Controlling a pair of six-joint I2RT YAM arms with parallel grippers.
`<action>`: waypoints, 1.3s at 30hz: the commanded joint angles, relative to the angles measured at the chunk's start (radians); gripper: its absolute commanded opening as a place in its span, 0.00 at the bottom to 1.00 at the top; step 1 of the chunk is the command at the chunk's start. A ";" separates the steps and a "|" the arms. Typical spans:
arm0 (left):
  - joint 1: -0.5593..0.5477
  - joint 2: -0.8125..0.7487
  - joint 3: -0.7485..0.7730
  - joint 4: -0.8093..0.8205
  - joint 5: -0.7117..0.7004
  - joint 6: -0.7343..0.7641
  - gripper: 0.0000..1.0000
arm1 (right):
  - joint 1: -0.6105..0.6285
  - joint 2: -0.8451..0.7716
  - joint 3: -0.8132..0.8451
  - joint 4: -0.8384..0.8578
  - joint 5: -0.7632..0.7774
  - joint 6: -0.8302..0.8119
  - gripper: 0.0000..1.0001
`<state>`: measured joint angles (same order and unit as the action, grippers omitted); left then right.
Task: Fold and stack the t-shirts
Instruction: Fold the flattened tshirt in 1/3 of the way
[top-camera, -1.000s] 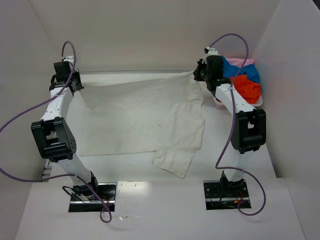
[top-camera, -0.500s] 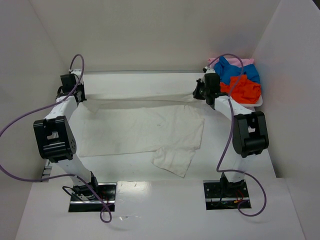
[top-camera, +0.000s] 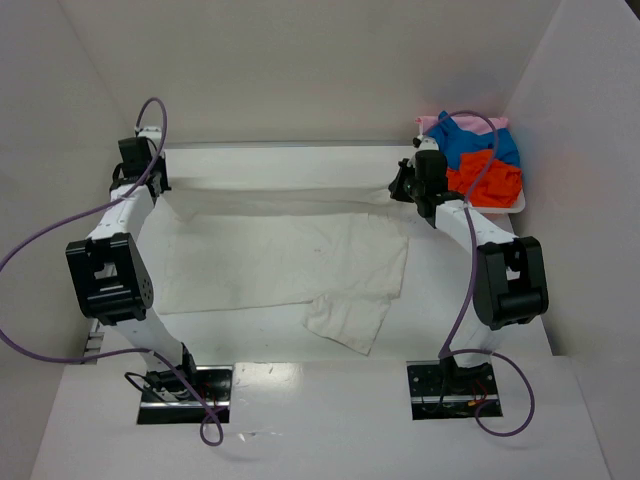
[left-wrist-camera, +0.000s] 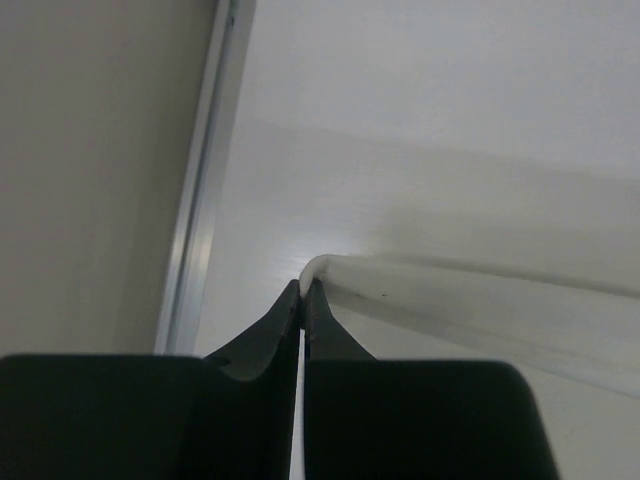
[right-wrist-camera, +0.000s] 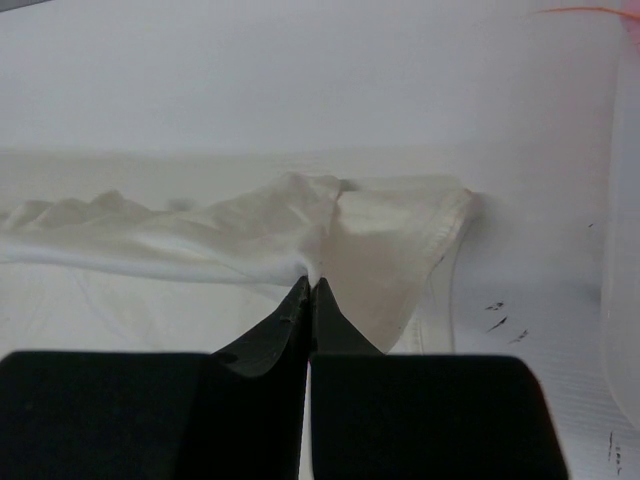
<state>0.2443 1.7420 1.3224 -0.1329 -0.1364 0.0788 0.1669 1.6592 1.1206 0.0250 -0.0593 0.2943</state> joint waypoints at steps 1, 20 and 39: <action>0.013 0.007 0.132 0.033 -0.039 0.021 0.00 | -0.043 -0.038 0.067 0.050 0.069 -0.030 0.00; -0.100 0.143 0.207 0.162 -0.167 0.262 0.00 | -0.043 0.174 0.357 -0.013 0.049 -0.115 0.00; -0.099 0.191 -0.008 0.515 -0.191 0.334 0.00 | -0.043 0.231 0.286 0.033 0.058 -0.115 0.00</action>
<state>0.1177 2.0090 1.3579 0.2295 -0.3485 0.3748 0.1425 1.9247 1.4231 0.0063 -0.0597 0.1967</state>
